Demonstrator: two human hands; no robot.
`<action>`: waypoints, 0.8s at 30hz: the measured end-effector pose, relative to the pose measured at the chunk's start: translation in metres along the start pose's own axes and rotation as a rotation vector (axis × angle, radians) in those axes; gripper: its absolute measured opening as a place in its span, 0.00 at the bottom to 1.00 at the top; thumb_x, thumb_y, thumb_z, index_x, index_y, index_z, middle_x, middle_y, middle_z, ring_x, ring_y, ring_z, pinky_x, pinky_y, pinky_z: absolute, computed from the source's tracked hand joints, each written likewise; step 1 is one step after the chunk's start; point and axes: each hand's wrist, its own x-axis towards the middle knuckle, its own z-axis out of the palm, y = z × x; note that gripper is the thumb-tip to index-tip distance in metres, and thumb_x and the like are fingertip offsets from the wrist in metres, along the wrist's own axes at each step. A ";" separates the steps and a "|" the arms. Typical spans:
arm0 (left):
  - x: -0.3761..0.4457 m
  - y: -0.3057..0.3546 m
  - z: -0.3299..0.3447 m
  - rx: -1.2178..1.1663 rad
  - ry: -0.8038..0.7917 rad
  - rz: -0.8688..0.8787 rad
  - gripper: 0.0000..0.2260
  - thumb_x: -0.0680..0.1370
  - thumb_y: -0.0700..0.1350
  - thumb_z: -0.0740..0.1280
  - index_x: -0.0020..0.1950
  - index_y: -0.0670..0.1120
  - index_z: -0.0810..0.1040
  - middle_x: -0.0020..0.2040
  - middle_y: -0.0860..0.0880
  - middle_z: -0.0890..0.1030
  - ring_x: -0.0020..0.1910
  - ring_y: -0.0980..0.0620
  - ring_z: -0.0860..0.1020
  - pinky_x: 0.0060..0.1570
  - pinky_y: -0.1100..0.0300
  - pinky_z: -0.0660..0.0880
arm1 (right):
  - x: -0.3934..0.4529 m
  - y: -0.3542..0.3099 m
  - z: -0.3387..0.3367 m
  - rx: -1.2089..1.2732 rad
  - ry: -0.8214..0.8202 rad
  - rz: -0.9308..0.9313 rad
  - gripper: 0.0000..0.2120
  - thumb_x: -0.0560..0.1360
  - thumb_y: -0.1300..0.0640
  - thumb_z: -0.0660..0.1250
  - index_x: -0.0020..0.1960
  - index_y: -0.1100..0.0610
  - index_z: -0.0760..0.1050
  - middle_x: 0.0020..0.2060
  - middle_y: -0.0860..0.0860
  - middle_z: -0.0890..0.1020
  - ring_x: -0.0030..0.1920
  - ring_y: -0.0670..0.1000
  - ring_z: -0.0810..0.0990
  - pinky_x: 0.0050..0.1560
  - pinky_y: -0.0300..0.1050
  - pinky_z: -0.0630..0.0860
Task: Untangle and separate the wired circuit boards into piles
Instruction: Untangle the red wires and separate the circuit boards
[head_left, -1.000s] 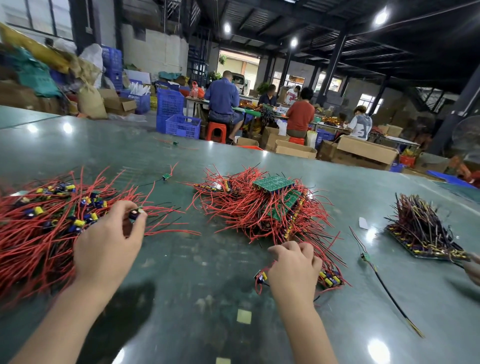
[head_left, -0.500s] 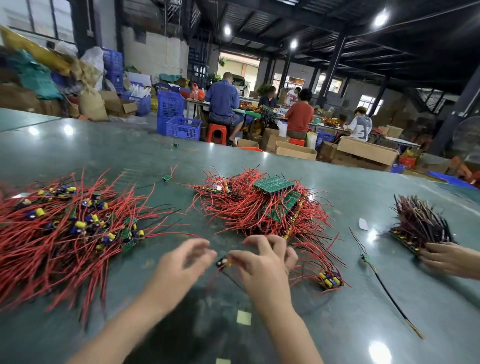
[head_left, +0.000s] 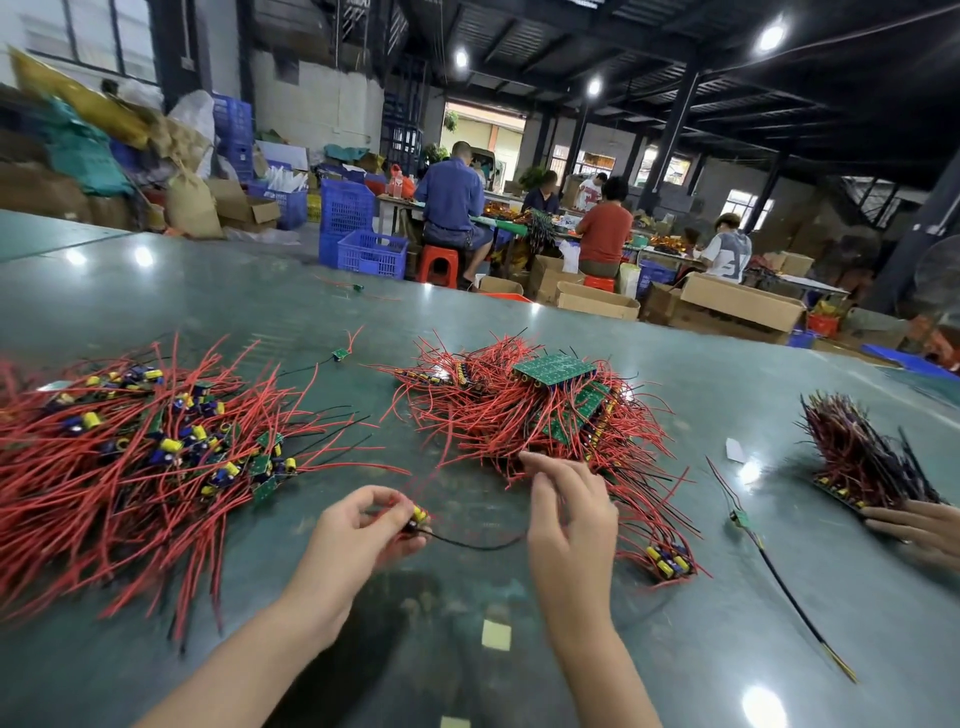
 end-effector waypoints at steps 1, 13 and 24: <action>0.002 0.001 -0.001 -0.054 0.014 0.002 0.07 0.78 0.36 0.63 0.41 0.37 0.77 0.37 0.39 0.80 0.32 0.50 0.80 0.33 0.64 0.79 | 0.004 0.003 -0.003 0.120 -0.062 0.169 0.14 0.75 0.63 0.61 0.45 0.49 0.81 0.41 0.41 0.83 0.44 0.39 0.78 0.48 0.37 0.71; 0.003 0.003 0.003 -0.301 -0.066 -0.204 0.23 0.81 0.50 0.57 0.39 0.35 0.80 0.36 0.39 0.84 0.31 0.49 0.83 0.27 0.63 0.78 | 0.005 0.001 0.019 0.272 -0.875 0.259 0.25 0.72 0.63 0.70 0.63 0.42 0.71 0.58 0.49 0.74 0.44 0.43 0.73 0.49 0.34 0.72; 0.003 -0.004 0.003 -0.278 -0.147 -0.239 0.13 0.74 0.45 0.64 0.43 0.36 0.84 0.41 0.40 0.84 0.34 0.52 0.83 0.32 0.64 0.79 | -0.002 0.018 0.027 0.219 -0.674 -0.103 0.20 0.70 0.63 0.67 0.53 0.40 0.76 0.49 0.46 0.76 0.43 0.48 0.76 0.43 0.41 0.75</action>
